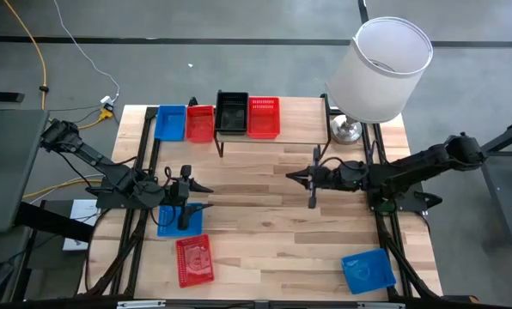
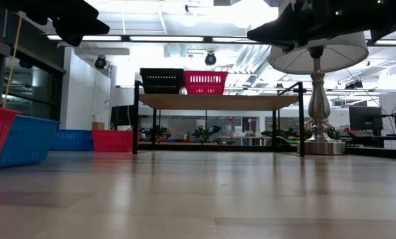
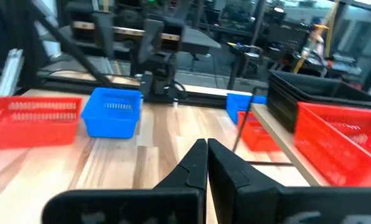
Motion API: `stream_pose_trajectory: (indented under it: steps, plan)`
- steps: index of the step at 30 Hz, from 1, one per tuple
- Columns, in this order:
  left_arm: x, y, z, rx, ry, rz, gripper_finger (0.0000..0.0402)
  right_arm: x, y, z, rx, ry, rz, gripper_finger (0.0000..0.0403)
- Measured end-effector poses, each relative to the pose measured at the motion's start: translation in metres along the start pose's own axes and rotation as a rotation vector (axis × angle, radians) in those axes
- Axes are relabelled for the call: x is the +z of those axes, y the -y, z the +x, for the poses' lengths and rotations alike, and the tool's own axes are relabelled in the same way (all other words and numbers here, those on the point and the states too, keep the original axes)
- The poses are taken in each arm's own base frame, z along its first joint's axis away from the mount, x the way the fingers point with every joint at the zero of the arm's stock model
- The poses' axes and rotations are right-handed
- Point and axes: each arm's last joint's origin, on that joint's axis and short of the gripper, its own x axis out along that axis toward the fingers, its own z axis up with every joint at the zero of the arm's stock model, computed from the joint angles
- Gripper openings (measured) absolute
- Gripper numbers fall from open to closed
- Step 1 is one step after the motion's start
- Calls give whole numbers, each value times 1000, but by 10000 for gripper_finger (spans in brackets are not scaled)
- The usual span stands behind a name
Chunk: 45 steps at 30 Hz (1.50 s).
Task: Stack baskets on shelf by color
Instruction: Stack the bottom red bin on top of the red bin on the shelf
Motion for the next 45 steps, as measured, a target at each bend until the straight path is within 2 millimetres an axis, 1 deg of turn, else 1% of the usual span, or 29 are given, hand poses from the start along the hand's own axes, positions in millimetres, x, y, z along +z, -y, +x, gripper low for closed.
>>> stream_pose_trajectory:
  steps: [7, 13, 17, 45]
  plan:
    - [0, 0, 0, 0, 0, 0, 191, -3, 11, 2, -51, -21, 84, 0]
    - [0, 0, 0, 0, -1, 9, 191, -4, 15, 3, -63, -28, 98, 0]
    - [0, 0, 0, 0, -1, 35, 191, -4, 15, 3, -64, -28, 98, 0]
    - [0, 0, 0, 3, -1, 35, 191, -4, 15, 3, -62, -27, 105, 0]
